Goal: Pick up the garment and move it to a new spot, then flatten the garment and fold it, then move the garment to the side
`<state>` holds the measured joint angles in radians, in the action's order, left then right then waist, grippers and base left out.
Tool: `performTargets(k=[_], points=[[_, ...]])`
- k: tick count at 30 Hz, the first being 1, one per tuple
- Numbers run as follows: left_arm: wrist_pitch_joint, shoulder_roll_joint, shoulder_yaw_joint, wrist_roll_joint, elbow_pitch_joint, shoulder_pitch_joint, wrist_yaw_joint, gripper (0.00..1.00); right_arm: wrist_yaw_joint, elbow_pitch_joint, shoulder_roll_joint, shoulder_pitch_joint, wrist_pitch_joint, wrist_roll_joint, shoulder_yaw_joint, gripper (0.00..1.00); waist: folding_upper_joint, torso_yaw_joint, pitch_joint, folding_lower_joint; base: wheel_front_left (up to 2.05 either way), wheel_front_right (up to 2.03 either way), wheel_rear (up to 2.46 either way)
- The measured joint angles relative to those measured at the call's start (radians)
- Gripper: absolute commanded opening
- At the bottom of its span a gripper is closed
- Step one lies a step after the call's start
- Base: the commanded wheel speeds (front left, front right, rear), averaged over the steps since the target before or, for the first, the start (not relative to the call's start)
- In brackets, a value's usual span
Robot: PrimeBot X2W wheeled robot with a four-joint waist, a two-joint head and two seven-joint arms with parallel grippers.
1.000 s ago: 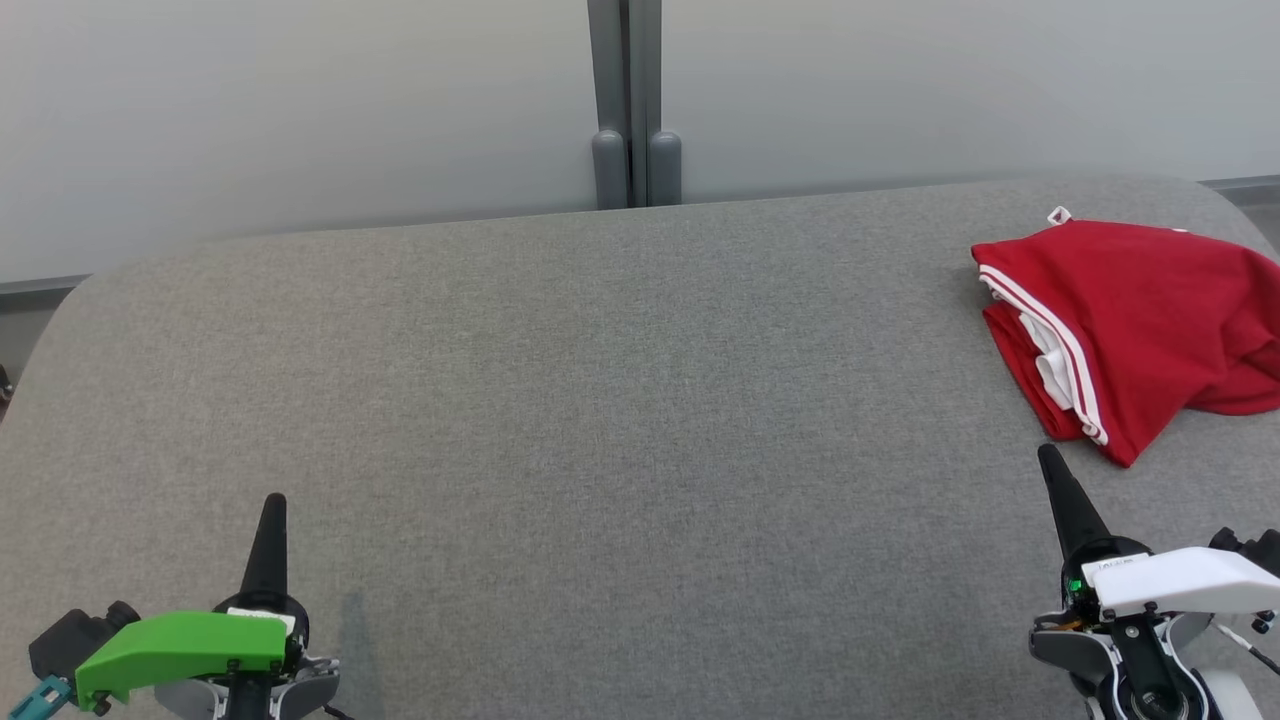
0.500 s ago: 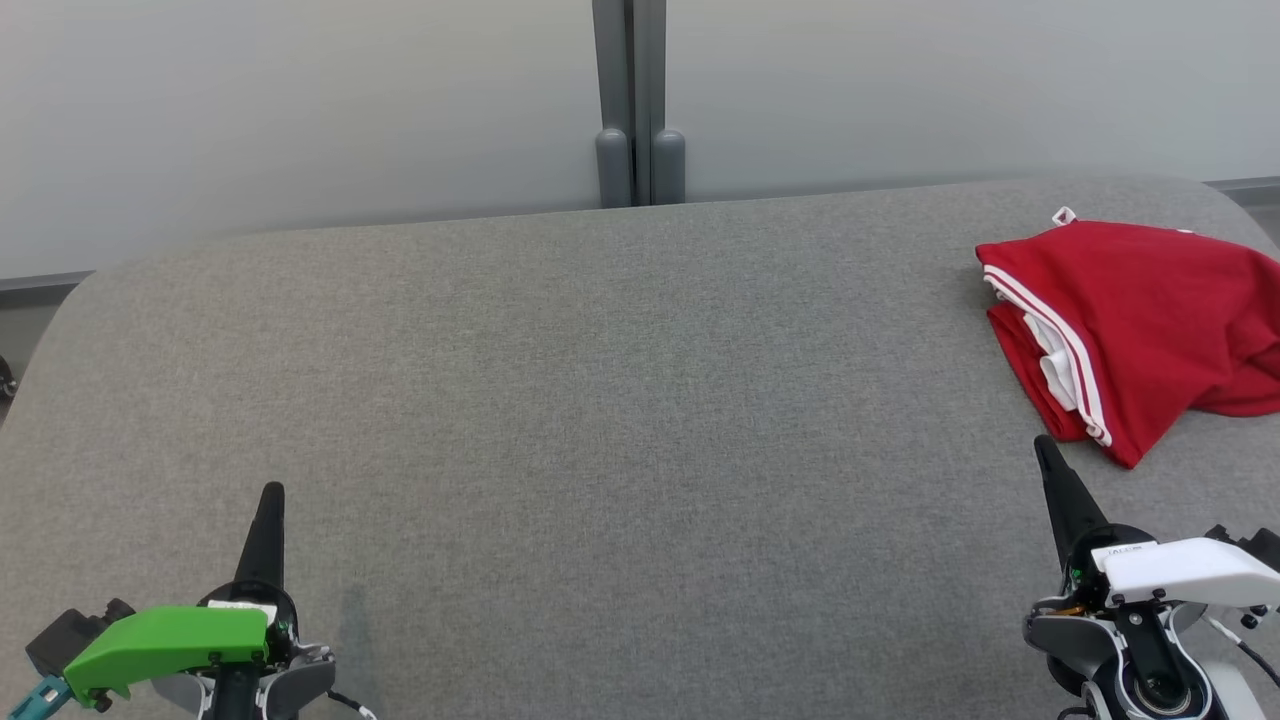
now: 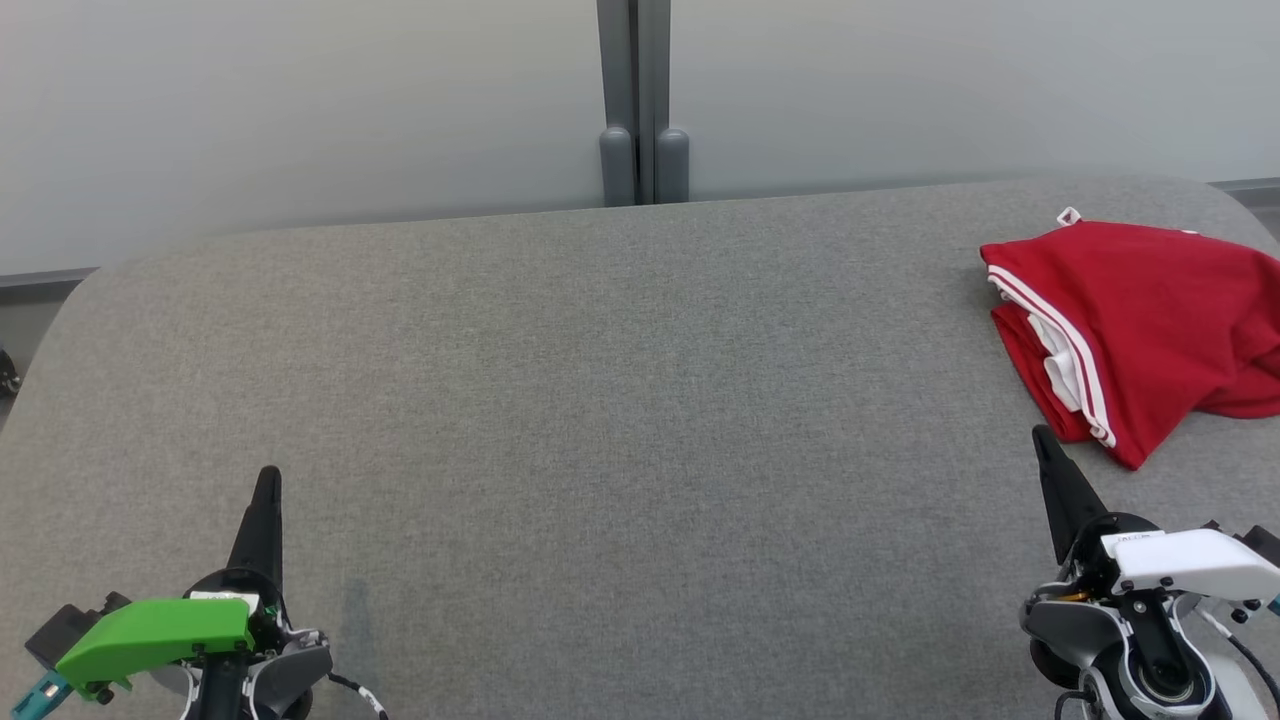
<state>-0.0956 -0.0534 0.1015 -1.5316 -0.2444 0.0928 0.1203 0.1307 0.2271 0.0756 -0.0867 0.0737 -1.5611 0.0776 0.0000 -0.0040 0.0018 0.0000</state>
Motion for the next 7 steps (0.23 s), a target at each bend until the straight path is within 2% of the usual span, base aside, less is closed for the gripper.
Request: performTargets(k=[7], points=[[-0.01,0.002,0.007,-0.047,-0.001,0.003,0.004,0.0,0.0,0.01,-0.003,-0.007,0.012,-0.043,0.006,0.0,0.0,0.002,0.001,0.0,0.0,0.0,0.0]])
